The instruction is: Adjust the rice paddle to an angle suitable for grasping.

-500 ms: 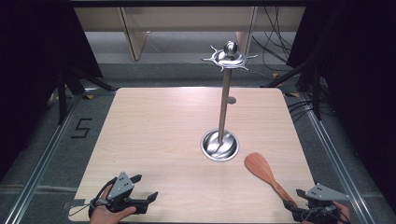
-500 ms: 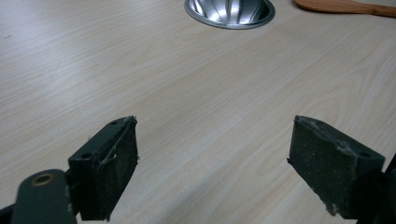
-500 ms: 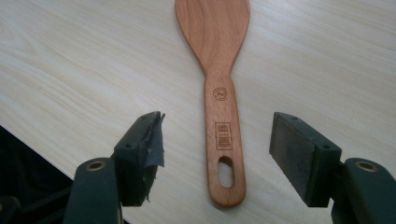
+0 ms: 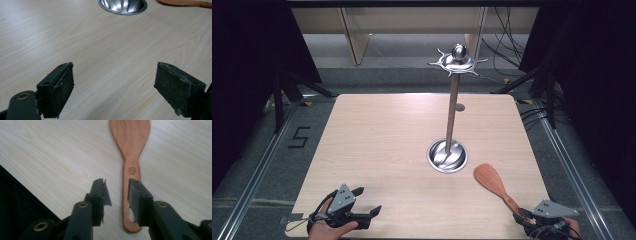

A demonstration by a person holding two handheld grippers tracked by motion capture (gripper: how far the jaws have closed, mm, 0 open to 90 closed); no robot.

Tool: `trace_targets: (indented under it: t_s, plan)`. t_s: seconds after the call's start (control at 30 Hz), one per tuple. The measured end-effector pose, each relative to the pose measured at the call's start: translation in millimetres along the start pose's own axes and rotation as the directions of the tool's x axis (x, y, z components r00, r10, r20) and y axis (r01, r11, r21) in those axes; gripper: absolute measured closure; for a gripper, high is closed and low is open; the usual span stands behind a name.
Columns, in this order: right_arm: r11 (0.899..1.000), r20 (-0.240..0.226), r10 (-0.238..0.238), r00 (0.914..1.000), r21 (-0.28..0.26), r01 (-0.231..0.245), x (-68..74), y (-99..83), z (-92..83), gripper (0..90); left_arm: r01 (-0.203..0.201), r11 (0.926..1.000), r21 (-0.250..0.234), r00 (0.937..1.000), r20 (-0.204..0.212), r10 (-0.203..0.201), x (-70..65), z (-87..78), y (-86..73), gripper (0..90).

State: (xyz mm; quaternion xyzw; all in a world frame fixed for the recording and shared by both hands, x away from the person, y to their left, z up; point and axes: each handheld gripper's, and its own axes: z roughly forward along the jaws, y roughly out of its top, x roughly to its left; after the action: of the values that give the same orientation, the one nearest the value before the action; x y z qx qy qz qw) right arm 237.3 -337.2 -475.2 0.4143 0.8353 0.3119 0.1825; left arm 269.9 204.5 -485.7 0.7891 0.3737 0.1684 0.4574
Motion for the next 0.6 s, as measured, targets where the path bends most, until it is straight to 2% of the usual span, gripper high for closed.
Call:
trace_targets:
  t_s: [0.07, 0.1, 0.13, 0.17, 0.2, 0.27, 0.3, 0.33, 0.37, 0.4, 0.43, 0.53, 0.6]
  plan:
    - [1.000, 0.005, -0.014, 0.9999, 0.009, 0.014, -0.1, 1.0, 0.7, 77.2, -0.008, 0.9999, 0.006, 1.0000, -0.004, 0.008, 0.6, -1.1, 0.5, 14.9]
    - [1.000, 0.006, -0.011, 0.9999, 0.021, 0.011, 2.0, 1.8, 3.0, 82.4, -0.030, 0.9995, 0.004, 0.9995, 0.002, 0.030, 1.3, -1.4, 1.1, 14.9]
    - [0.999, 0.004, -0.020, 0.9998, 0.043, 0.019, 2.4, 2.5, 3.1, 83.6, -0.030, 0.9995, 0.005, 0.9995, 0.001, 0.030, 1.1, -1.4, 0.9, 14.9]
    - [0.998, 0.001, -0.045, 0.9990, 0.042, 0.045, 1.7, 3.0, 5.5, 84.6, -0.030, 0.9995, 0.005, 0.9996, 0.002, 0.030, 1.2, -1.4, 0.9, 14.9]
    - [0.998, 0.002, -0.033, 0.9995, 0.055, 0.033, 3.3, 2.9, 6.3, 85.7, -0.026, 0.9996, 0.004, 0.9997, -0.001, 0.026, 1.1, -1.3, 1.1, 14.9]
    - [0.997, 0.003, -0.047, 0.9989, 0.055, 0.046, 2.9, 3.1, 7.7, 86.5, -0.027, 0.9996, 0.005, 0.9996, -0.001, 0.027, 1.6, -1.0, 1.2, 14.9]
    - [0.996, -0.009, -0.043, 0.9990, 0.073, 0.043, 3.4, 4.0, 9.2, 88.7, -0.027, 0.9996, 0.005, 0.9996, 0.002, 0.027, 1.3, -0.6, 0.9, 14.9]
    - [0.996, -0.012, -0.034, 0.9993, 0.077, 0.035, 4.3, 3.9, 10.8, 89.3, -0.023, 0.9997, 0.006, 0.9997, -0.001, 0.023, 0.9, -0.7, 0.5, 14.9]
    - [0.995, -0.014, -0.047, 0.9988, 0.086, 0.048, 3.7, 4.3, 11.8, 89.5, -0.011, 0.9999, 0.007, 0.9999, -0.001, 0.011, 0.4, -0.9, 0.5, 14.9]
    - [0.994, -0.014, -0.060, 0.9981, 0.088, 0.061, 3.2, 4.2, 13.5, 89.6, -0.014, 0.9999, 0.005, 0.9999, -0.002, 0.014, 0.7, -1.0, 0.8, 14.9]
    - [0.994, -0.013, -0.052, 0.9986, 0.096, 0.053, 3.9, 4.2, 14.7, 89.7, -0.029, 0.9996, 0.005, 0.9996, -0.001, 0.029, 1.5, -1.1, 1.1, 14.9]
    - [0.991, -0.010, -0.058, 0.9983, 0.120, 0.058, 2.9, 3.6, 18.2, 89.8, -0.029, 0.9996, 0.007, 0.9996, 0.001, 0.029, 1.4, -1.0, 0.6, 14.9]
    - [0.990, 0.008, -0.057, 0.9983, 0.132, 0.055, 1.6, 2.7, 19.5, 89.8, -0.027, 0.9996, 0.003, 0.9996, -0.001, 0.027, 1.2, -1.5, 1.3, 14.9]
